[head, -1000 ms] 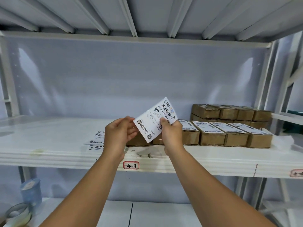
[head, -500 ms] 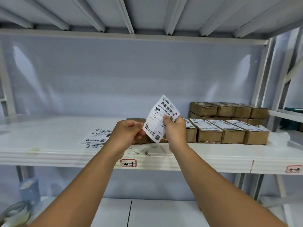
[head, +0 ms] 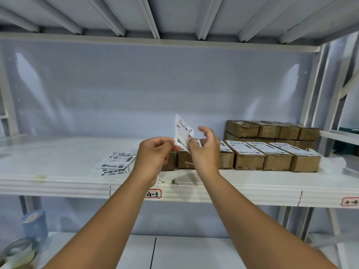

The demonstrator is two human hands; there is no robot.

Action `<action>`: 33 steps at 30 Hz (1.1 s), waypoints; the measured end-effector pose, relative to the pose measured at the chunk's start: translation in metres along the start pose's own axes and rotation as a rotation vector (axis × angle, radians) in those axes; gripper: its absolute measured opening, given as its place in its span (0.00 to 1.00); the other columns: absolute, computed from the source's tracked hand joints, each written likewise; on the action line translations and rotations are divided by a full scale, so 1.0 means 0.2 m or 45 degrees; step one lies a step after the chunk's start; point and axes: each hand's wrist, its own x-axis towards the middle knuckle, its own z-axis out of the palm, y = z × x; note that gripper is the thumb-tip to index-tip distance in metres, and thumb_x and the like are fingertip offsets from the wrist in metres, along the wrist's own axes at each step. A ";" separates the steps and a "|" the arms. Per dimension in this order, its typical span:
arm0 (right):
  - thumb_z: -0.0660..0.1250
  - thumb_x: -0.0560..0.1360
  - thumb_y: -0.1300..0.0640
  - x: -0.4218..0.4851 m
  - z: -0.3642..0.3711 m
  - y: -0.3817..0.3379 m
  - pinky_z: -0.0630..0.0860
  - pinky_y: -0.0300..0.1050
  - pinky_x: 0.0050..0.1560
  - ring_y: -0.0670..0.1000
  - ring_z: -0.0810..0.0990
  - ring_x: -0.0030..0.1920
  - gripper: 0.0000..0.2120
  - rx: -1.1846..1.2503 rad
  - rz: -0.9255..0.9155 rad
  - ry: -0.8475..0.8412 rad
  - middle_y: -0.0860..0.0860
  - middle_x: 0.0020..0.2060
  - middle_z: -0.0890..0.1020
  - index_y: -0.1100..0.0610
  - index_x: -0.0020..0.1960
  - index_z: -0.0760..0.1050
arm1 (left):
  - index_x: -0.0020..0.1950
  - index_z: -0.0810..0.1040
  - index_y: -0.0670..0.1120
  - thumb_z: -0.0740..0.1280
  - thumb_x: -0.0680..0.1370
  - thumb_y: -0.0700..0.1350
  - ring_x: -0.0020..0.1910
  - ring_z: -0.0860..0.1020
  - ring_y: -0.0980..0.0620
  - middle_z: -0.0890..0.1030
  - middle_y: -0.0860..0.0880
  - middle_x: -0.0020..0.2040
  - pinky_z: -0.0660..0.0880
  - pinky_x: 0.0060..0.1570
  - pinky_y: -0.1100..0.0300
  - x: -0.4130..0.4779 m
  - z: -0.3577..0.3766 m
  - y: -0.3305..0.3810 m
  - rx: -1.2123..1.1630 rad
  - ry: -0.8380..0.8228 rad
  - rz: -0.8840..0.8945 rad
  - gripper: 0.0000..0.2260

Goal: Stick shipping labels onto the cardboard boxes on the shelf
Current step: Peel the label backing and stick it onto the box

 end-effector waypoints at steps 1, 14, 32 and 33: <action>0.67 0.76 0.57 -0.01 0.00 0.00 0.71 0.40 0.55 0.48 0.72 0.59 0.09 -0.066 -0.060 0.004 0.46 0.55 0.71 0.46 0.54 0.74 | 0.38 0.80 0.47 0.65 0.77 0.39 0.27 0.67 0.57 0.82 0.53 0.31 0.66 0.28 0.64 0.01 0.00 0.00 0.008 0.050 0.040 0.09; 0.68 0.74 0.58 -0.07 0.02 -0.04 0.76 0.36 0.51 0.38 0.81 0.45 0.06 0.055 -0.226 -0.319 0.41 0.42 0.84 0.50 0.47 0.83 | 0.38 0.80 0.53 0.67 0.76 0.41 0.35 0.78 0.53 0.82 0.53 0.34 0.76 0.43 0.53 0.05 0.05 -0.09 0.198 0.206 0.217 0.10; 0.66 0.76 0.62 -0.07 0.01 -0.03 0.76 0.36 0.52 0.41 0.82 0.48 0.09 0.098 -0.174 -0.310 0.45 0.44 0.85 0.54 0.50 0.84 | 0.37 0.79 0.52 0.65 0.77 0.44 0.42 0.80 0.50 0.83 0.52 0.37 0.74 0.45 0.54 0.04 0.09 -0.11 0.252 0.251 0.242 0.10; 0.67 0.76 0.62 -0.07 0.02 -0.03 0.76 0.37 0.53 0.41 0.82 0.48 0.09 0.085 -0.176 -0.299 0.45 0.45 0.85 0.54 0.50 0.84 | 0.37 0.80 0.52 0.65 0.76 0.43 0.42 0.80 0.49 0.83 0.52 0.37 0.75 0.46 0.53 0.04 0.09 -0.11 0.247 0.242 0.239 0.09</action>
